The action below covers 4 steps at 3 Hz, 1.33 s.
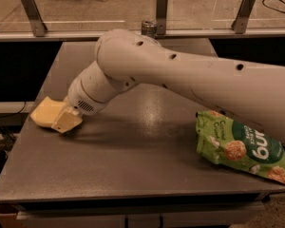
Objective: Move sponge near green rice chip bag
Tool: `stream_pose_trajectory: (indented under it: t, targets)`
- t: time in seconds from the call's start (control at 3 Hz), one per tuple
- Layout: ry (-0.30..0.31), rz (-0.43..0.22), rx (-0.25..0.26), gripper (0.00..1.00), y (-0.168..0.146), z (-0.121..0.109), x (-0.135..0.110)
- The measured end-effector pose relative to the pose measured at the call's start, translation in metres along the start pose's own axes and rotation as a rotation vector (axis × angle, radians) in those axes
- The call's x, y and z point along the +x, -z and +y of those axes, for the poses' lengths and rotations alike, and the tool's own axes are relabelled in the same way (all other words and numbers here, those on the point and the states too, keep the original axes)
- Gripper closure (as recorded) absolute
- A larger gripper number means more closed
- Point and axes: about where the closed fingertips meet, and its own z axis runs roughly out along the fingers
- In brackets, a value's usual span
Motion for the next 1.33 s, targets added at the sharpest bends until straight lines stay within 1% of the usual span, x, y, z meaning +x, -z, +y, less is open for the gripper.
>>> stream_pose_trajectory:
  t: [0.33, 0.67, 1.0, 1.33]
  targets:
    - [0.012, -0.020, 0.056, 0.87, 0.025, -0.008, -0.007]
    - [0.022, -0.021, 0.128, 1.00, 0.057, -0.018, -0.008]
    - [0.022, -0.021, 0.128, 1.00, 0.057, -0.018, -0.008]
    - [0.001, -0.020, 0.157, 1.00, 0.065, -0.024, 0.001]
